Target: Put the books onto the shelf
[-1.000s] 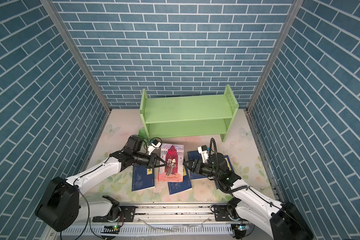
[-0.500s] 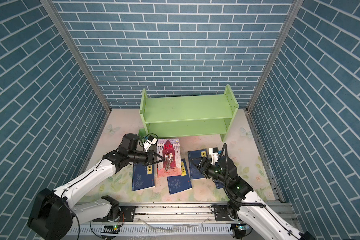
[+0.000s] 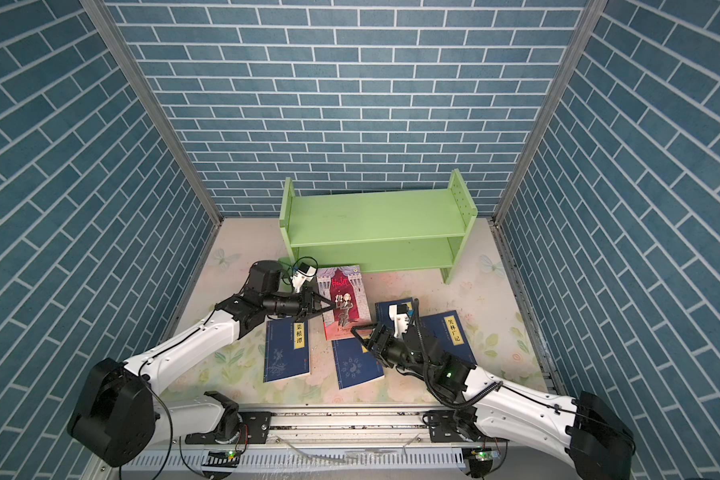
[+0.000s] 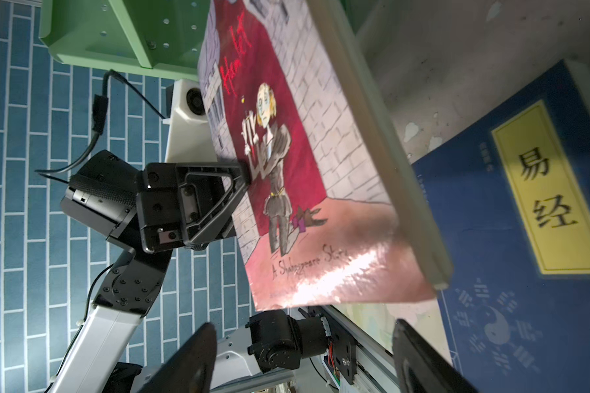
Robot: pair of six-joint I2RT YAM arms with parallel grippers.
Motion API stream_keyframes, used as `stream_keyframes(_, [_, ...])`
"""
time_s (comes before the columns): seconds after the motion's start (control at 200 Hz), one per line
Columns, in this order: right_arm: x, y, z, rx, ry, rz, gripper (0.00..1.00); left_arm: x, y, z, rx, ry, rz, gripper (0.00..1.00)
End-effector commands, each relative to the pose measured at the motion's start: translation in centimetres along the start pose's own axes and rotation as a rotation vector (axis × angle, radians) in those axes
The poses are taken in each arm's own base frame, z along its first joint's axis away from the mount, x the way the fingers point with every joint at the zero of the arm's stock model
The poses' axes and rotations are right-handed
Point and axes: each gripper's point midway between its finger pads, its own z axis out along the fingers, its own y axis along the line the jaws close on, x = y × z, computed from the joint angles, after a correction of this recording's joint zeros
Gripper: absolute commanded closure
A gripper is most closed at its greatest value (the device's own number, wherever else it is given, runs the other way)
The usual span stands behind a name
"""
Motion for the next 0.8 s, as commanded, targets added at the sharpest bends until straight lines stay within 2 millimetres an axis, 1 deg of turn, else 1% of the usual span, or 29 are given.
stream_keyframes(0.0, [-1.1, 1.8, 0.8, -0.075, -0.096, 0.009, 0.19, -1.2, -1.9, -0.2, 0.080, -0.056, 0.012, 1.00])
stream_keyframes(0.125, [-0.7, 1.8, 2.2, -0.112, -0.100, 0.011, 0.19, -1.7, -3.1, -0.5, 0.114, -0.072, 0.022, 1.00])
stream_keyframes(0.205, [-0.8, 2.3, 2.7, -0.161, -0.121, 0.009, 0.19, -1.5, -3.2, -0.6, 0.126, -0.077, 0.009, 1.00])
stream_keyframes(0.28, [-1.1, 2.7, 3.0, -0.204, -0.152, -0.003, 0.19, -1.3, -2.7, -0.7, 0.120, -0.084, 0.001, 1.00])
stream_keyframes(0.32, [-1.3, 2.9, 3.3, -0.225, -0.166, -0.015, 0.20, -1.3, -2.8, -0.8, 0.120, -0.089, 0.007, 1.00])
stream_keyframes(0.33, [-1.3, 3.1, 3.3, -0.231, -0.170, -0.017, 0.21, -1.0, -2.2, -0.7, 0.110, -0.084, -0.005, 1.00])
stream_keyframes(0.35, [-1.3, 3.1, 3.4, -0.237, -0.174, -0.025, 0.21, -0.8, -1.7, -0.6, 0.101, -0.081, -0.013, 1.00])
stream_keyframes(0.45, [-1.5, 3.5, 4.1, -0.274, -0.198, -0.041, 0.27, -0.3, -1.2, -0.8, 0.092, -0.078, -0.022, 1.00])
stream_keyframes(0.545, [-1.9, 3.6, 4.5, -0.321, -0.232, -0.042, 0.47, 0.0, -1.2, -1.0, 0.093, -0.080, -0.020, 1.00])
stream_keyframes(0.57, [-2.0, 3.4, 4.6, -0.325, -0.243, -0.034, 0.57, 0.1, -1.2, -1.1, 0.094, -0.080, -0.020, 1.00])
stream_keyframes(0.595, [-2.0, 3.1, 4.9, -0.314, -0.243, -0.030, 0.65, 0.2, -1.1, -1.1, 0.092, -0.078, -0.020, 1.00])
stream_keyframes(0.64, [-1.9, 3.0, 5.2, -0.309, -0.241, -0.047, 0.81, 0.3, -0.8, -1.1, 0.086, -0.081, -0.022, 1.00])
stream_keyframes(0.69, [-1.8, 3.0, 5.5, -0.305, -0.239, -0.052, 0.93, 0.5, -0.4, -1.1, 0.074, -0.077, -0.023, 1.00])
stream_keyframes(0.73, [-1.8, 3.2, 5.5, -0.311, -0.239, -0.061, 1.00, 0.6, -0.1, -1.1, 0.065, -0.075, -0.018, 0.99])
stream_keyframes(0.77, [-1.7, 3.4, 5.3, -0.315, -0.240, -0.069, 1.00, 0.7, 0.2, -1.1, 0.052, -0.072, -0.015, 0.96])
stream_keyframes(0.795, [-1.7, 3.4, 5.2, -0.317, -0.242, -0.071, 1.00, 0.8, 0.4, -1.2, 0.046, -0.069, -0.015, 0.92])
